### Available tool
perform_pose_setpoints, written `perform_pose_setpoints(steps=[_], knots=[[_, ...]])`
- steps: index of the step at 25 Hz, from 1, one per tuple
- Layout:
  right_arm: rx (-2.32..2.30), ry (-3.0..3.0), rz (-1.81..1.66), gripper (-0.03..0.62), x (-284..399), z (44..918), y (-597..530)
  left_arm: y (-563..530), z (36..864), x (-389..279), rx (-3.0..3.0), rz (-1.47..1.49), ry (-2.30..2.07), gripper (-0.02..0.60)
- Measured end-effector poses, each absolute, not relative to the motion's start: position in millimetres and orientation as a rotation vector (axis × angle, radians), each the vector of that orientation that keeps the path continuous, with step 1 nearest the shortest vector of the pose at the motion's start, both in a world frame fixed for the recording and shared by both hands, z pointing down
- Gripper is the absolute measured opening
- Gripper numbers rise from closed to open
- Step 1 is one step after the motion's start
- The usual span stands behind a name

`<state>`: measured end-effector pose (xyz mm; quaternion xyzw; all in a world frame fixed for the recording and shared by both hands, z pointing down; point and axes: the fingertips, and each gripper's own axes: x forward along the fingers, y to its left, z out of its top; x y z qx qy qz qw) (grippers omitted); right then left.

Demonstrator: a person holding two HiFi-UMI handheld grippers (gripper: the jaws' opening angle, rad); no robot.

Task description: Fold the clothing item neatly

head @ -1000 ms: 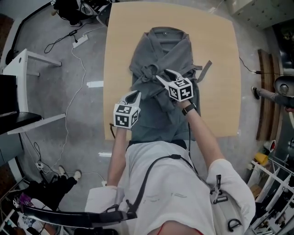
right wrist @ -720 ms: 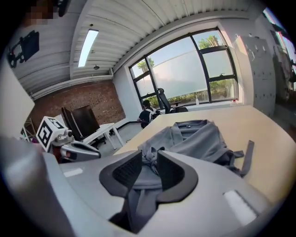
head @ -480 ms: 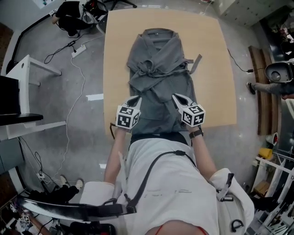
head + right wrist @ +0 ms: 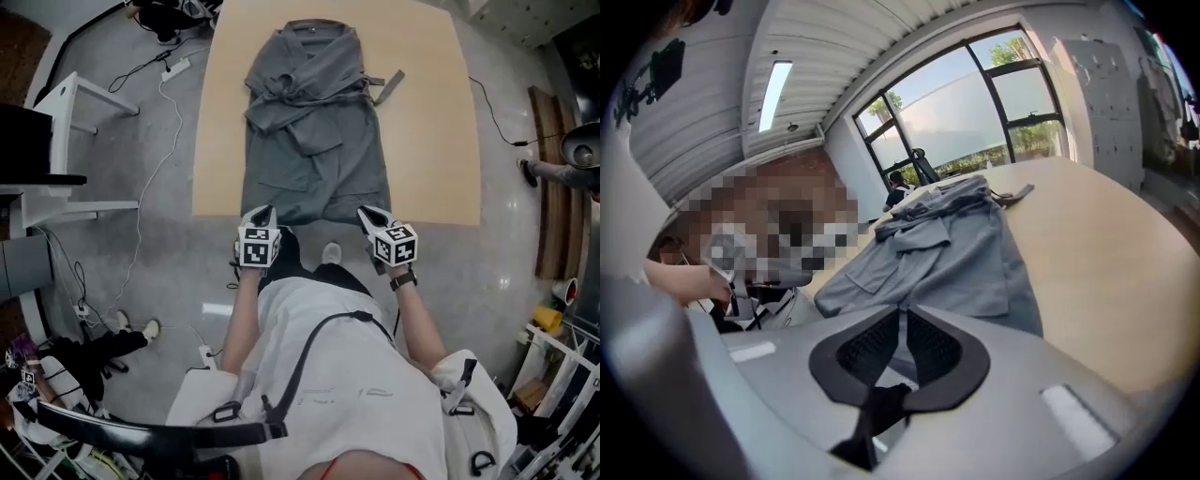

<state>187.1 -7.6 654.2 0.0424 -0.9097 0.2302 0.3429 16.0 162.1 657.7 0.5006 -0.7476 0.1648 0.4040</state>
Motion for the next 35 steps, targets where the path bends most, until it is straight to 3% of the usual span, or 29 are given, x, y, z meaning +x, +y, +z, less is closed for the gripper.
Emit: perform_pose_setpoints(steps=[3, 6, 12, 14, 23, 25, 29, 32, 35], knots=[[0.155, -2.340, 0.622, 0.031, 215, 666, -1, 198, 666, 29, 1.202, 0.475, -1.886, 0.016], [0.243, -2.339, 0.615, 0.070, 226, 673, -14, 220, 674, 19, 1.128, 0.461, -1.891, 0.079], [0.351, -2.269, 0.577, 0.322, 231, 698, -43, 250, 716, -18, 0.964, 0.602, -1.856, 0.200], [0.362, -2.198, 0.524, 0.453, 236, 717, -42, 264, 739, -15, 0.897, 0.566, -1.802, 0.237], [0.455, -2.127, 0.203, 0.508, 240, 750, -30, 251, 768, -13, 0.877, 0.414, -1.809, 0.253], [0.484, -2.081, 0.108, 0.506, 243, 759, -30, 249, 769, -9, 0.871, 0.380, -1.817, 0.234], [0.482, -2.022, -0.055, 0.449, 238, 768, -32, 228, 777, 6, 0.931, 0.362, -1.731, 0.057], [0.428, -2.050, -0.138, 0.283, 239, 765, -18, 211, 767, 29, 1.045, 0.391, -1.661, 0.044], [0.380, -2.132, 0.003, 0.126, 235, 751, -2, 203, 743, 53, 1.129, 0.363, -1.646, 0.040]])
